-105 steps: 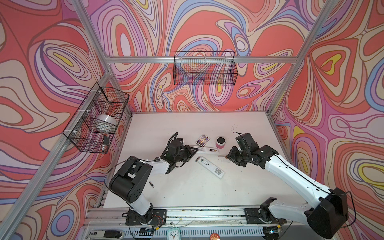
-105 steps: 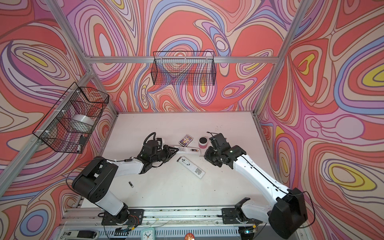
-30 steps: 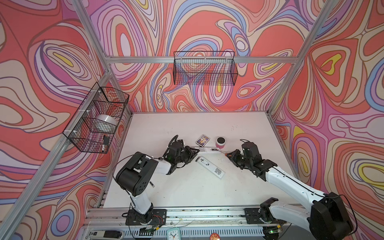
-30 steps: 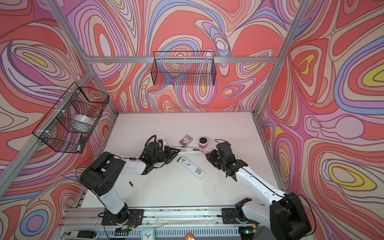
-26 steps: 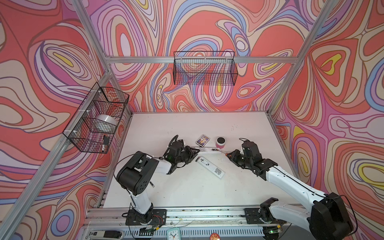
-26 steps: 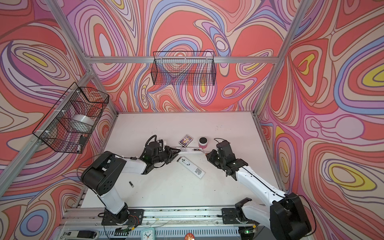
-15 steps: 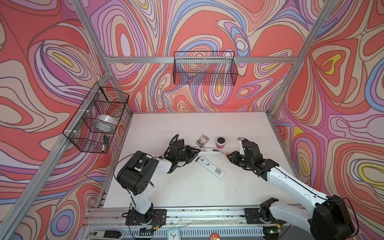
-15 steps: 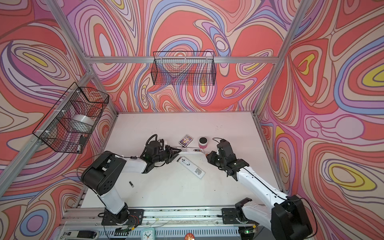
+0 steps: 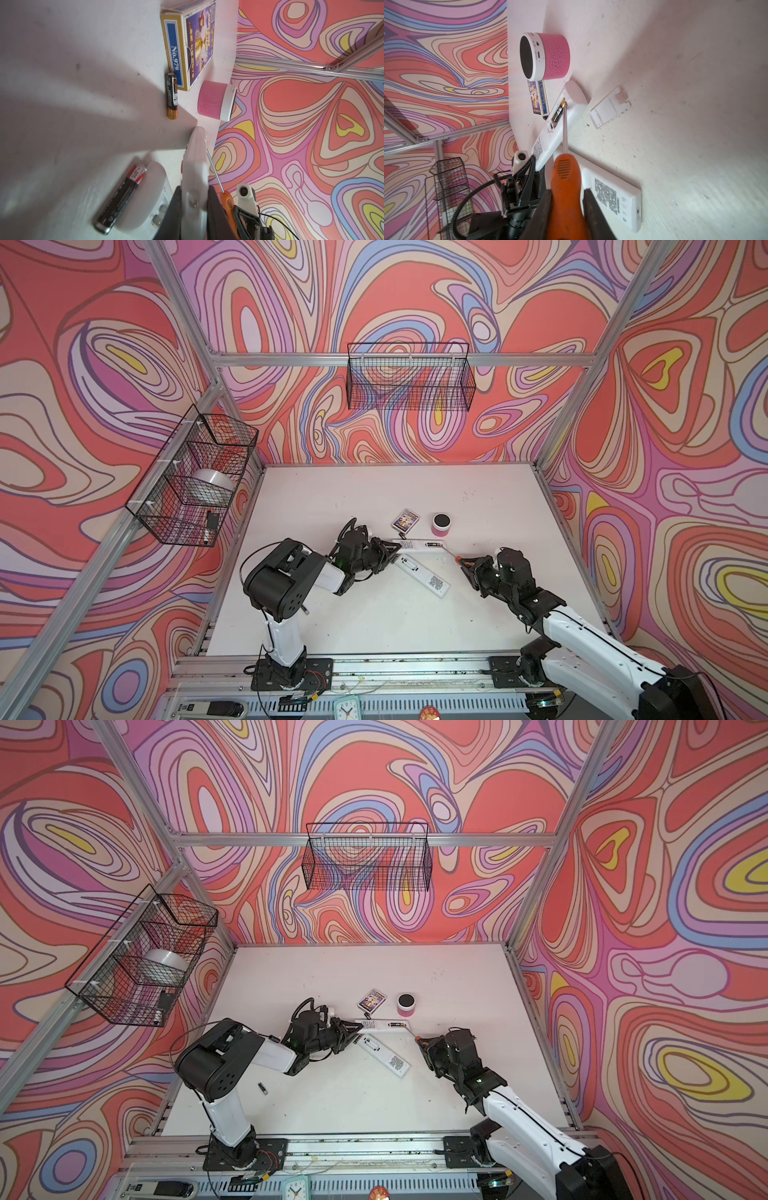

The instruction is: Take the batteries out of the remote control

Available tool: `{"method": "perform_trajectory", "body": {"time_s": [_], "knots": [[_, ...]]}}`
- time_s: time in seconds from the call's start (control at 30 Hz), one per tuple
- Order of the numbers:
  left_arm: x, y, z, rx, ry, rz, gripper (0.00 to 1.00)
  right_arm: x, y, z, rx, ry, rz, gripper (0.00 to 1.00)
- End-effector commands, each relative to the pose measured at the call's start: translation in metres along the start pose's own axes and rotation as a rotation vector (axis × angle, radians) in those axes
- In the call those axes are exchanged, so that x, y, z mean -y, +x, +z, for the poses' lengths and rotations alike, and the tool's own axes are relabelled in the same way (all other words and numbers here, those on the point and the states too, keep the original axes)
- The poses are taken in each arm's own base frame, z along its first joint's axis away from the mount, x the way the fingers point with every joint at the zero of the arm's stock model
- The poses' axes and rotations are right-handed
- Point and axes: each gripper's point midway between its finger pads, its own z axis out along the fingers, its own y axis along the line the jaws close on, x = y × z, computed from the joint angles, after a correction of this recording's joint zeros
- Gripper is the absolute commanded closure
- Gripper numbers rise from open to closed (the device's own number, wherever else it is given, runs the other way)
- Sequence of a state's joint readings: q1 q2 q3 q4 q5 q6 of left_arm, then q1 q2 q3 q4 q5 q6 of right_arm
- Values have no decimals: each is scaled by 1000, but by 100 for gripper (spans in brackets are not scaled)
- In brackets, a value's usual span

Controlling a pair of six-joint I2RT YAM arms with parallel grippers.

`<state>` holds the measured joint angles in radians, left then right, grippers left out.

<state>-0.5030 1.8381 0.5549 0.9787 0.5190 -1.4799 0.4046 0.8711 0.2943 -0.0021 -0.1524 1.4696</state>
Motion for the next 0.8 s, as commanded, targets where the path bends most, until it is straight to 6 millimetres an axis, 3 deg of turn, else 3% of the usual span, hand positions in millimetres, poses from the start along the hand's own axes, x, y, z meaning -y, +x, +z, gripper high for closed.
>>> {"method": "perform_trajectory", "body": {"time_s": [0.0,0.23,0.37,0.6,0.77], "knots": [[-17,-6,-1,42,-28,-50,100,63,-1,-2,36,194,188,98],[-19,-7,1,41,-19,-72,100,76,2,0,29,170,277,98],[-21,-7,1,43,-20,-77,100,69,1,3,21,182,201,98],[-24,-5,2,33,-22,-84,100,19,1,24,-72,200,-335,96],[-25,-3,2,19,-28,-87,100,1,-5,21,-86,245,-584,96]]}}
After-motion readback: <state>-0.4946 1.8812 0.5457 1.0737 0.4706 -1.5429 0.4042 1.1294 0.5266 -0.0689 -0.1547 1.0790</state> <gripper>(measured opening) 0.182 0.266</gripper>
